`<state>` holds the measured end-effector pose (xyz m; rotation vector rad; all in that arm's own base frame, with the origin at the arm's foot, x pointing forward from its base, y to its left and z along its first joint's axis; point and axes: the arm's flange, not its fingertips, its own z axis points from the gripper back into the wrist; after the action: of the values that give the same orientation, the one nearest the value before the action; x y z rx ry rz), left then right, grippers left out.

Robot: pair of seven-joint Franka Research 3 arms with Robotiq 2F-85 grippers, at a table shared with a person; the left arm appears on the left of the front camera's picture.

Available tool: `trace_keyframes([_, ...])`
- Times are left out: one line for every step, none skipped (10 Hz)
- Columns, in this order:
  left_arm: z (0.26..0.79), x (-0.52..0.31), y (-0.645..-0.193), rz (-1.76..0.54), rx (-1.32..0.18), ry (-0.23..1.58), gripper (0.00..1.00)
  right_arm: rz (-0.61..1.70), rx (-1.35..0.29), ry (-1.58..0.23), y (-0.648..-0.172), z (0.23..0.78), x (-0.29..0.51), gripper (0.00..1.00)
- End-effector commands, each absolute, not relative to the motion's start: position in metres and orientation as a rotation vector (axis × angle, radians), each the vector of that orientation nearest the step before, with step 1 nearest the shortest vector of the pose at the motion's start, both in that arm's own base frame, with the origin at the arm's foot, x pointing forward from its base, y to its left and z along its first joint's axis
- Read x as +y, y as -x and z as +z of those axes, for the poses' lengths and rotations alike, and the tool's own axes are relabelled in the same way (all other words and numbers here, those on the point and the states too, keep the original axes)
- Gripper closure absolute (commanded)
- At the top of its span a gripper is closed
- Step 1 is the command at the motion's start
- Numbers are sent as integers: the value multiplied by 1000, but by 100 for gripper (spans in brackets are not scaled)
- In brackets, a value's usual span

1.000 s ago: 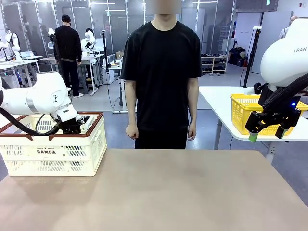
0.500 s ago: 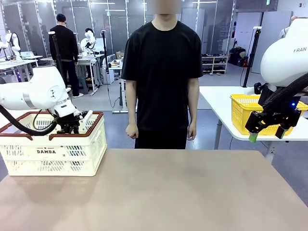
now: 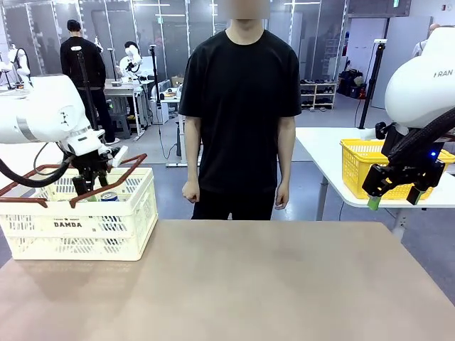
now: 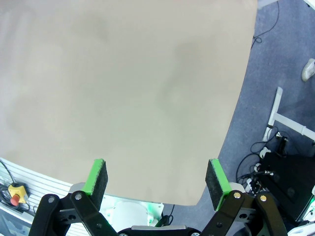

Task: Place the drinks into the Shopping basket.
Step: Pick up one drink and place it into the Shopping basket.

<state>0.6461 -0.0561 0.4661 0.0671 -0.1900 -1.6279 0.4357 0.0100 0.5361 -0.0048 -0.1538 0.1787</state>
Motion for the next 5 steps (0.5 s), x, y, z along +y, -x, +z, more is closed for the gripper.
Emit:
trace_keyframes([491, -49, -624, -1598, -171, -95, 0, 178, -150, 7, -435, 539, 8, 0])
trace_keyframes([503, -45, -621, -1577, -179, -118, 0, 178, -150, 7, -435, 539, 8, 0])
trace_keyframes([508, -42, -621, -1558, -172, -117, 0, 178, -150, 7, -435, 539, 8, 0])
trace_keyframes([511, -41, -623, -1547, -161, -115, 0, 178, -150, 7, -435, 539, 8, 0])
trace_keyframes([516, -43, -620, -1514, -179, -88, 0, 178, -150, 7, -435, 539, 8, 0])
